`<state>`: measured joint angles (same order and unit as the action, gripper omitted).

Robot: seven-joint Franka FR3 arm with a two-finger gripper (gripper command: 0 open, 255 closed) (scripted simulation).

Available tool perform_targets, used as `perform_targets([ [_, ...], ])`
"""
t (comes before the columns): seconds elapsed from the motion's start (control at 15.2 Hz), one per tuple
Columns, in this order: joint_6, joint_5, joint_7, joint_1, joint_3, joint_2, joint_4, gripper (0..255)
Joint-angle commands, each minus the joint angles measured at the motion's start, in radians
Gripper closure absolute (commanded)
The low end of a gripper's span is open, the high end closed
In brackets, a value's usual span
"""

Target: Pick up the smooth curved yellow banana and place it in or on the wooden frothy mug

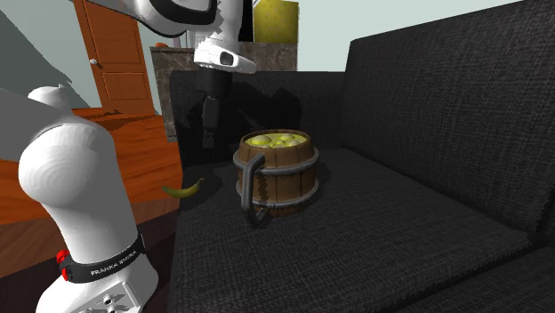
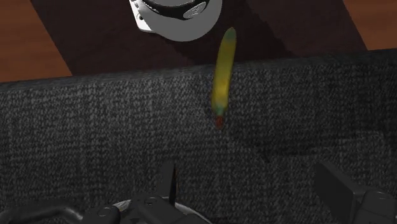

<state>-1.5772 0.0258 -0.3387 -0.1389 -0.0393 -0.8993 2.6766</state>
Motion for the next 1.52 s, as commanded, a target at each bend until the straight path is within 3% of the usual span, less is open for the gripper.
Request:
perform_targets([
  [0.0,-0.001,-0.02,-0.048,-0.017,0.006,-0.017,0.058,0],
  [0.33,0.022,-0.074,-0.154,-0.05,0.023,-0.092,0.193,0],
  [0.79,-0.049,-0.08,-0.155,-0.047,0.029,-0.126,0.298,0],
  [1.32,-0.055,-0.081,-0.155,-0.046,0.029,-0.128,0.306,0],
  [1.39,-0.055,-0.081,-0.155,-0.046,0.029,-0.128,0.306,255],
  [1.45,-0.055,-0.081,-0.155,-0.046,0.029,-0.128,0.306,255],
])
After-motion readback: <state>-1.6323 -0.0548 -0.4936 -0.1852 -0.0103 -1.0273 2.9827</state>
